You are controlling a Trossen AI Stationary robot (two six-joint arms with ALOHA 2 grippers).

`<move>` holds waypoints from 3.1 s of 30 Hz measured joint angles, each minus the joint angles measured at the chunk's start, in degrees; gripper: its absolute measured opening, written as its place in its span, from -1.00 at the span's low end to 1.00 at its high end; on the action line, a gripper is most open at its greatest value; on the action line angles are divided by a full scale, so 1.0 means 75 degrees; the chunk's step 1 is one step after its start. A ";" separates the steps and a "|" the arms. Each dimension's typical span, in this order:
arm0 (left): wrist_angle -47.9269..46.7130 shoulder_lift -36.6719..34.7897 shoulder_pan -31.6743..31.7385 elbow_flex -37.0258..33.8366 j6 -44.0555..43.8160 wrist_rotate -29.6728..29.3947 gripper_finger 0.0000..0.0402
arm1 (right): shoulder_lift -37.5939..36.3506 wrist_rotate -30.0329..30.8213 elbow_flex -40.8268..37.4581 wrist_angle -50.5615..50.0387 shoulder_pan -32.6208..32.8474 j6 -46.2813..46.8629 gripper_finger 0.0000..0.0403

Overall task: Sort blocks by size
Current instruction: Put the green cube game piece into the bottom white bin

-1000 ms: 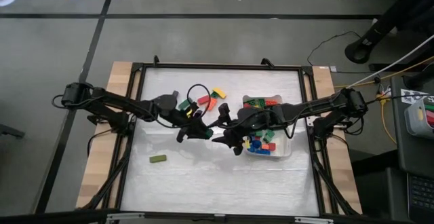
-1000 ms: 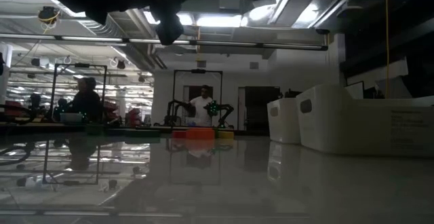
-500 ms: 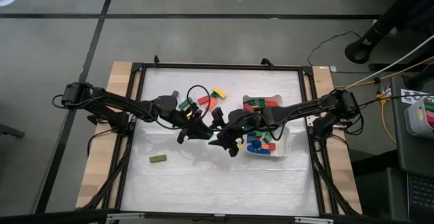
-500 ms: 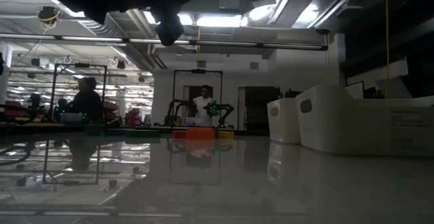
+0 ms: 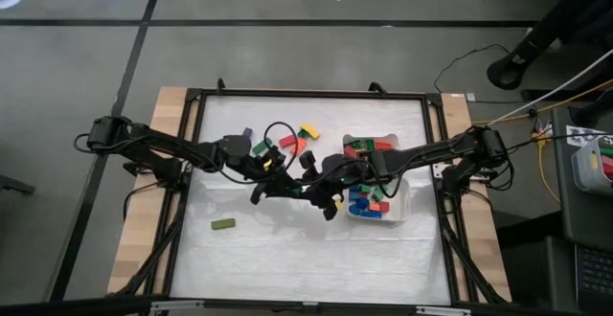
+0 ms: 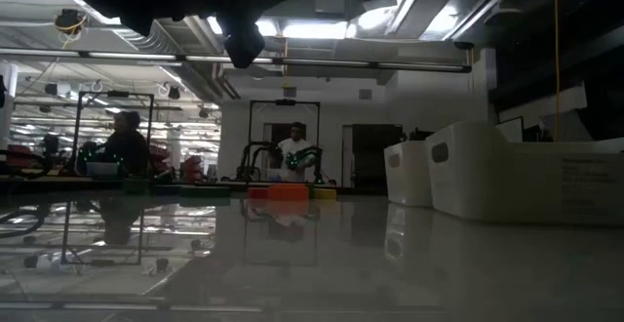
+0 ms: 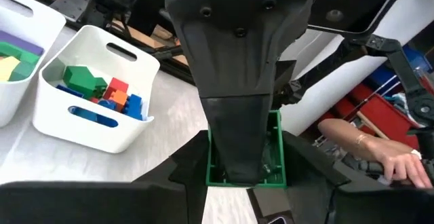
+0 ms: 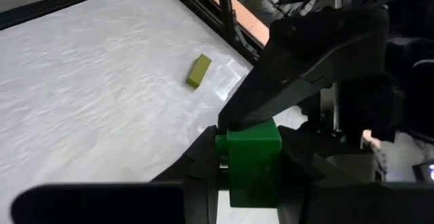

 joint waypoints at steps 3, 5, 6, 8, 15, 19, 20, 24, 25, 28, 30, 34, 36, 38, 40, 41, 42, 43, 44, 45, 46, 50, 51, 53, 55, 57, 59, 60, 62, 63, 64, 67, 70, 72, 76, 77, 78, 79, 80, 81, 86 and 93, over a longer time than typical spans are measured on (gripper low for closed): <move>-0.0006 0.0006 0.0015 0.0000 0.0007 -0.0055 -0.29 | -0.0042 0.0025 0.0023 -0.0317 0.0000 0.0341 -0.54; 0.0039 0.0015 0.0059 0.0007 0.0015 -0.0089 -0.29 | -0.0115 0.0042 0.0038 -0.0601 -0.0006 0.0543 -0.54; 0.0044 0.0015 0.0089 0.0013 0.0019 -0.0105 -0.29 | -0.0162 0.0083 0.0039 -0.0728 -0.0009 0.0625 -0.53; 0.0051 0.0017 0.0170 0.0026 0.0024 -0.0141 -0.29 | -0.0239 0.0161 0.0040 -0.0903 -0.0015 0.0842 -0.49; 0.0117 0.0017 0.0327 0.0026 0.0083 -0.0046 -0.29 | -0.0344 0.0504 0.0017 -0.0987 -0.0007 0.1100 -0.54; 0.0064 0.0015 0.0321 0.0015 0.0209 -0.0030 -0.29 | -0.0272 0.0498 0.0015 -0.0969 -0.0006 0.1086 -0.53; 0.0047 0.0015 0.0321 0.0007 0.0221 -0.0031 -0.29 | -0.0262 0.0501 0.0013 -0.0968 -0.0006 0.1084 -0.51; 0.0048 0.0014 0.0316 0.0003 0.0393 -0.0126 -0.29 | -0.0256 0.0504 0.0009 -0.0968 -0.0003 0.1067 -0.49; 0.0038 0.0012 0.0316 0.0003 0.0477 -0.0169 -0.29 | -0.0256 0.0504 0.0006 -0.0969 -0.0003 0.1044 -0.50; 0.0028 0.0003 0.0337 -0.0003 0.0596 -0.0444 -0.29 | -0.0256 0.0510 -0.0003 -0.0977 0.0003 0.1024 -0.53; -0.0001 -0.0003 0.0339 -0.0004 0.0397 -0.0637 -0.29 | -0.0256 0.0507 -0.0005 -0.1005 0.0003 0.1027 -0.53; 0.0023 0.0050 0.0314 -0.0012 0.0415 -0.0803 -0.29 | -0.0256 0.0507 -0.0012 -0.1053 0.0000 0.1038 -0.50; 0.0068 0.0115 0.0239 -0.0012 0.0682 -0.0890 -0.29 | -0.0254 0.0501 -0.0015 -0.1077 0.0003 0.1033 -0.50; 0.0075 0.0140 0.0179 -0.0012 0.0920 -0.1042 -0.24 | -0.0254 0.0493 -0.0020 -0.1135 0.0006 0.1092 -0.51; 0.0036 0.0154 0.0155 -0.0013 0.1123 -0.1365 -0.14 | -0.0254 0.0367 -0.0029 -0.1328 0.0006 0.1248 -0.52; 0.0033 0.0154 0.0164 -0.0015 0.1212 -0.1573 -0.09 | -0.0254 0.0303 -0.0039 -0.1391 0.0019 0.1338 -0.52; 0.0027 0.0159 0.0181 -0.0015 0.1251 -0.1766 -0.02 | -0.0247 0.0226 -0.0044 -0.1389 0.0037 0.1422 -0.52; -0.0005 0.0164 0.0212 -0.0016 0.1268 -0.1804 0.04 | -0.0239 0.0208 -0.0043 -0.1435 0.0042 0.1517 -0.52; -0.0020 0.0166 0.0256 -0.0017 0.1281 -0.1825 0.09 | -0.0245 0.0210 -0.0040 -0.1589 0.0053 0.1624 -0.51; -0.0048 0.0159 0.0290 -0.0017 0.1297 -0.1815 0.14 | -0.0270 0.0217 -0.0038 -0.1773 0.0055 0.1751 -0.51; -0.0120 0.0124 0.0329 -0.0017 0.1318 -0.1795 0.17 | -0.0280 0.0243 -0.0037 -0.1992 0.0041 0.1890 -0.51; -0.0339 0.0050 0.0584 -0.0017 0.1625 -0.1751 0.24 | -0.0280 0.0370 0.0001 -0.3202 0.0015 0.2576 -0.52; -0.0383 0.0050 0.0668 -0.0015 0.1674 -0.1755 0.24 | -0.0280 0.0367 0.0065 -0.3656 0.0020 0.2736 -0.51; -0.0573 0.0051 0.0838 -0.0015 0.1799 -0.1755 0.24 | -0.0281 0.0366 0.0209 -0.4619 0.0030 0.3135 -0.51; -0.0764 0.0052 0.1027 -0.0015 0.1832 -0.1744 0.24 | -0.0283 0.0364 0.0312 -0.5492 0.0035 0.3609 -0.51; -0.0982 0.0052 0.1237 -0.0012 0.1837 -0.1731 0.25 | -0.0283 0.0370 0.0442 -0.6349 0.0029 0.4087 -0.51; -0.1239 0.0052 0.1460 -0.0012 0.1837 -0.1734 0.25 | -0.0290 0.0173 0.0515 -0.7108 0.0020 0.4568 -0.50; -0.1394 0.0052 0.1563 -0.0012 0.1837 -0.1737 0.25 | -0.0291 -0.0066 0.0516 -0.7515 0.0012 0.4785 -0.50; -0.1748 0.0052 0.1773 -0.0012 0.1837 -0.1737 0.25 | -0.0266 -0.0490 0.0513 -0.8236 0.0015 0.5160 -0.50; -0.1957 0.0052 0.1888 -0.0012 0.1832 -0.1734 0.25 | -0.0256 -0.0611 0.0513 -0.8482 0.0016 0.5312 -0.50; -0.2142 0.0052 0.2007 -0.0012 0.1812 -0.1729 0.25 | -0.0256 -0.0638 0.0511 -0.8661 0.0023 0.5463 -0.50; -0.2786 0.0014 0.2429 -0.0012 0.1658 -0.1724 0.25 | -0.0255 -0.0548 0.0438 -0.8671 0.0022 0.6110 -0.50; -0.3536 -0.0109 0.2880 -0.0009 0.2075 -0.1743 0.25 | -0.0254 -0.0507 0.0393 -0.8670 0.0011 0.6402 -0.50; -0.4133 -0.0256 0.3164 -0.0009 0.2308 -0.1812 0.25 | -0.0219 -0.0507 0.0391 -0.8659 0.0009 0.6427 -0.50; -0.5427 -0.0649 0.3662 -0.0006 0.3181 -0.2145 0.25 | -0.0198 -0.0507 0.0388 -0.8653 0.0009 0.6431 -0.49; -0.5742 -0.0751 0.3771 0.0000 0.3367 -0.2300 0.25 | -0.0198 -0.0503 0.0388 -0.8651 0.0009 0.6443 -0.48; -0.6062 -0.0857 0.3861 0.0000 0.3520 -0.2480 0.25 | -0.0198 -0.0488 0.0388 -0.8646 0.0009 0.6503 -0.46; -0.6353 -0.0952 0.3940 0.0000 0.3672 -0.2652 0.25 | -0.0198 -0.0439 0.0388 -0.8645 0.0009 0.6626 -0.42; -0.6635 -0.1038 0.4012 0.0000 0.3801 -0.2817 0.25 | -0.0198 -0.0356 0.0388 -0.8645 0.0009 0.6795 -0.38; -0.6950 -0.1121 0.4077 0.0000 0.3948 -0.3011 0.25 | -0.0198 -0.0199 0.0388 -0.8648 0.0009 0.7002 -0.32; -0.8346 -0.1247 0.4297 0.0000 0.4565 -0.3666 0.25 | -0.0198 0.0557 0.0388 -0.8650 0.0006 0.7462 -0.07; -0.9526 -0.1239 0.4487 0.0000 0.4987 -0.3873 0.25 | -0.0198 0.0495 0.0388 -0.8632 0.0009 0.7456 0.07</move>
